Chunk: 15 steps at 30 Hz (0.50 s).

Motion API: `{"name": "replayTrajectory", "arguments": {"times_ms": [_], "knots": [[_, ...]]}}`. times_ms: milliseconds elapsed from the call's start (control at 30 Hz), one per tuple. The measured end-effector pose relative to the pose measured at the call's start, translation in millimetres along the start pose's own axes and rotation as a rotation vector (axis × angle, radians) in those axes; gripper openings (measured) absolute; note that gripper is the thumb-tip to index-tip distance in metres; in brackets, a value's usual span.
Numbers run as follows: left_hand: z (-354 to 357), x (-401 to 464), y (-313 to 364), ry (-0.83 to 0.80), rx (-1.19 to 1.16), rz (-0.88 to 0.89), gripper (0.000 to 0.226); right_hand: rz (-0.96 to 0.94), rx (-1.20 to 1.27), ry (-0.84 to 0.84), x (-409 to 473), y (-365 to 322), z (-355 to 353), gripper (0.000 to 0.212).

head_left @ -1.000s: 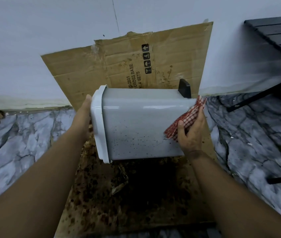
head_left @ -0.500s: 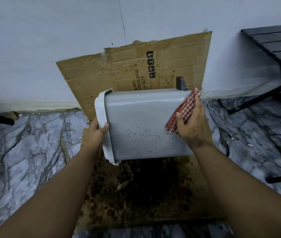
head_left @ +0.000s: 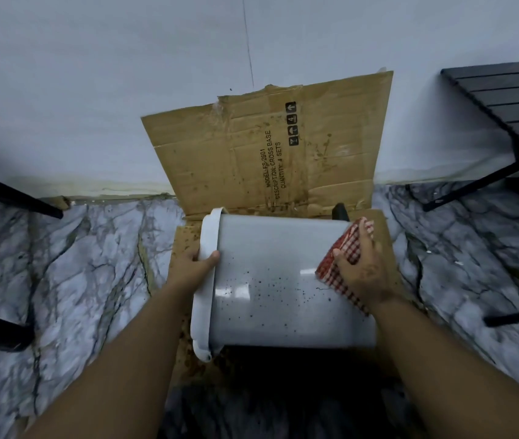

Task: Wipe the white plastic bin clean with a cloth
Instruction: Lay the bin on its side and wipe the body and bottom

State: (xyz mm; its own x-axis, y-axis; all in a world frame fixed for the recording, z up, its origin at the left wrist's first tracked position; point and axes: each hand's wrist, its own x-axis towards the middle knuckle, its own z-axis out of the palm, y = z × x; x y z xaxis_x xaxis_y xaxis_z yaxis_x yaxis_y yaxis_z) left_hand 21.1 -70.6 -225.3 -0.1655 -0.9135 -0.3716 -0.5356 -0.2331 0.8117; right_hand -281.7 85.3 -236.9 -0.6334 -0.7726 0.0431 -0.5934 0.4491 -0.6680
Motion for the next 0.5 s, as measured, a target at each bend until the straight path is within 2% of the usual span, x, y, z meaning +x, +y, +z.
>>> {"name": "replayTrajectory", "arguments": {"times_ms": [133, 333, 400, 500], "knots": [[11, 4, -17, -0.080, 0.014, -0.054, 0.062, 0.133, -0.025, -0.130, 4, 31, 31, 0.088], [18, 31, -32, -0.180, 0.049, -0.182, 0.064, 0.120, -0.188, -0.295, 24, 48, 61, 0.075], [15, 38, -36, -0.195, 0.020, -0.222, 0.061, 0.096, -0.294, -0.240, 24, 48, 72, 0.071], [14, 45, -42, -0.229, -0.031, -0.252, 0.061, -0.002, -0.554, -0.201, 22, 45, 84, 0.079]]}}
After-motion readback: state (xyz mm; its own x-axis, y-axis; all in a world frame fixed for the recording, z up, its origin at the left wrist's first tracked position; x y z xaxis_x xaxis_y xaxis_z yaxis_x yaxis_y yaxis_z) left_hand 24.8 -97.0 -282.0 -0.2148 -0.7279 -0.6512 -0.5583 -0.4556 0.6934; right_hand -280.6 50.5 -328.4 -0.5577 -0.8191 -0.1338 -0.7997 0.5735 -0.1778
